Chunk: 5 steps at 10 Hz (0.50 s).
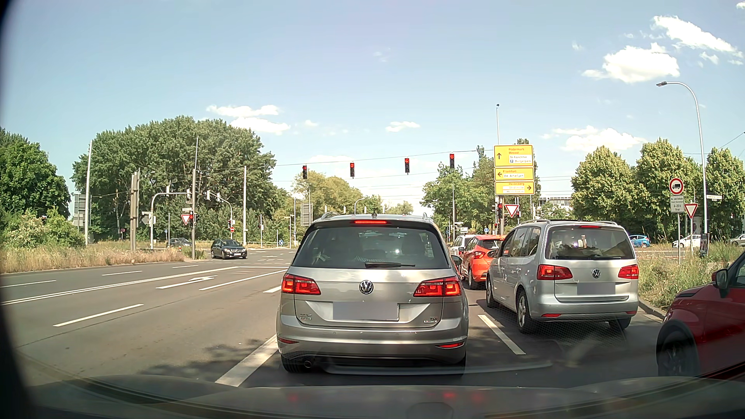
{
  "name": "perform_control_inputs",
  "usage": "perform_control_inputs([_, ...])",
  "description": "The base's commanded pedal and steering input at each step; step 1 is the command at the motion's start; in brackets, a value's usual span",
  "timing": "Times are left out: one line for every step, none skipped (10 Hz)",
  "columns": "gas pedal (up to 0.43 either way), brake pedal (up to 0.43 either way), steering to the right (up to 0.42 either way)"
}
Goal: Follow the waypoints while adhering to traffic rules and regulations
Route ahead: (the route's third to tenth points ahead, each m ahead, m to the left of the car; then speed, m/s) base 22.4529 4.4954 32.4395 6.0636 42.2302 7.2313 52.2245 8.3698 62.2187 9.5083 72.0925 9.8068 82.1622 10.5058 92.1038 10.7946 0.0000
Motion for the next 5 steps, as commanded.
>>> perform_control_inputs([0.000, 0.323, 0.003])
perform_control_inputs([0.000, 0.323, 0.003])
perform_control_inputs([0.000, 0.323, 0.003])
perform_control_inputs([0.000, 0.323, 0.003])
perform_control_inputs([0.000, 0.323, 0.003])
